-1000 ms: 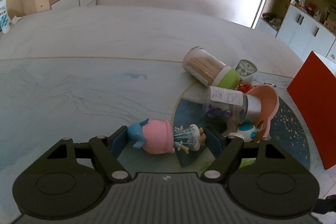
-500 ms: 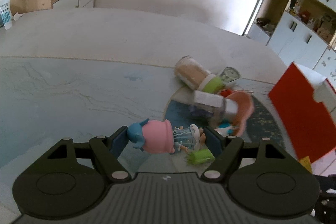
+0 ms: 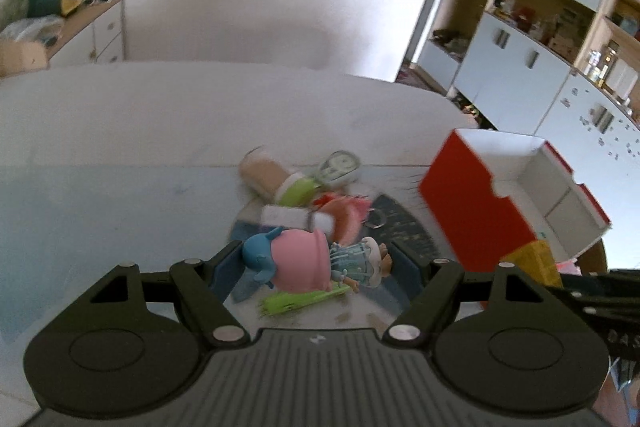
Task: Organize rigid objects
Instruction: 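Carry the doll and yellow box into the red box and release both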
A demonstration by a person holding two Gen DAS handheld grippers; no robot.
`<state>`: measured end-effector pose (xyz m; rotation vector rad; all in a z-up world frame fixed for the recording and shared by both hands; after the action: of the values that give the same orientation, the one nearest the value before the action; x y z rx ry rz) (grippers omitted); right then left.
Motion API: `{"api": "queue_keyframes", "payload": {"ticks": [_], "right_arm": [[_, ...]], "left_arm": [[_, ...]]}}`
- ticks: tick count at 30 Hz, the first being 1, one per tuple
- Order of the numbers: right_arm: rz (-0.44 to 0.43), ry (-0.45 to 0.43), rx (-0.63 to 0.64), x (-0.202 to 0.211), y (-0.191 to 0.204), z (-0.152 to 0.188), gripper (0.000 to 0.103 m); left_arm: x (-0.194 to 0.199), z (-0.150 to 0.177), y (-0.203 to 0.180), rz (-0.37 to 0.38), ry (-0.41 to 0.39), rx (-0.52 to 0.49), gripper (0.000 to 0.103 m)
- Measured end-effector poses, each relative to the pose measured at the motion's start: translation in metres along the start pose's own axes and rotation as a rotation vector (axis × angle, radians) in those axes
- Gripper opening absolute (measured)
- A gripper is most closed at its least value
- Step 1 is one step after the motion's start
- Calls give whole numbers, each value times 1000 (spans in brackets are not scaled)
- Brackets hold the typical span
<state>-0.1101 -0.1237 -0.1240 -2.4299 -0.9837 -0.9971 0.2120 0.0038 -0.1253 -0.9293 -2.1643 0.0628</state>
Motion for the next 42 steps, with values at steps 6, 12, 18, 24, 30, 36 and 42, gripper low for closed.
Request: {"api": "queue_keyframes", "payload": {"ticks": [6, 12, 18, 24, 30, 36, 42], "right_arm": [[-7, -30, 6, 14, -29, -15, 29], [5, -50, 1, 21, -68, -26, 29], [13, -64, 4, 25, -109, -33, 29], [18, -74, 7, 25, -147, -39, 29], [25, -70, 9, 18, -188, -43, 29], [39, -54, 13, 3, -221, -47, 29], [44, -37, 40, -16, -238, -52, 29]], "left_arm": [[13, -16, -42, 17, -35, -63, 78], [12, -27, -89, 49, -52, -101, 78], [0, -32, -135, 61, -53, -126, 78], [-17, -35, -179, 68, -37, -155, 78], [-39, -44, -222, 67, -30, -188, 78], [-74, -50, -257, 72, 8, -220, 78], [-115, -52, -279, 52, 60, -250, 78]]}}
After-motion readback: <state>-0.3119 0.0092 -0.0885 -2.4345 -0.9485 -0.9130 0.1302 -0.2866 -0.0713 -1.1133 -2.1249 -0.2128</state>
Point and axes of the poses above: each gripper's, at about its wrist camera, not at the fingertips, and x roughly against the way its jaws point, y to its left, z to its underside, the point moved 10 cm from there along -x, roughly the way its jaws point, and after that the axes turned 2 degrees about z, right-handed, at the moved point
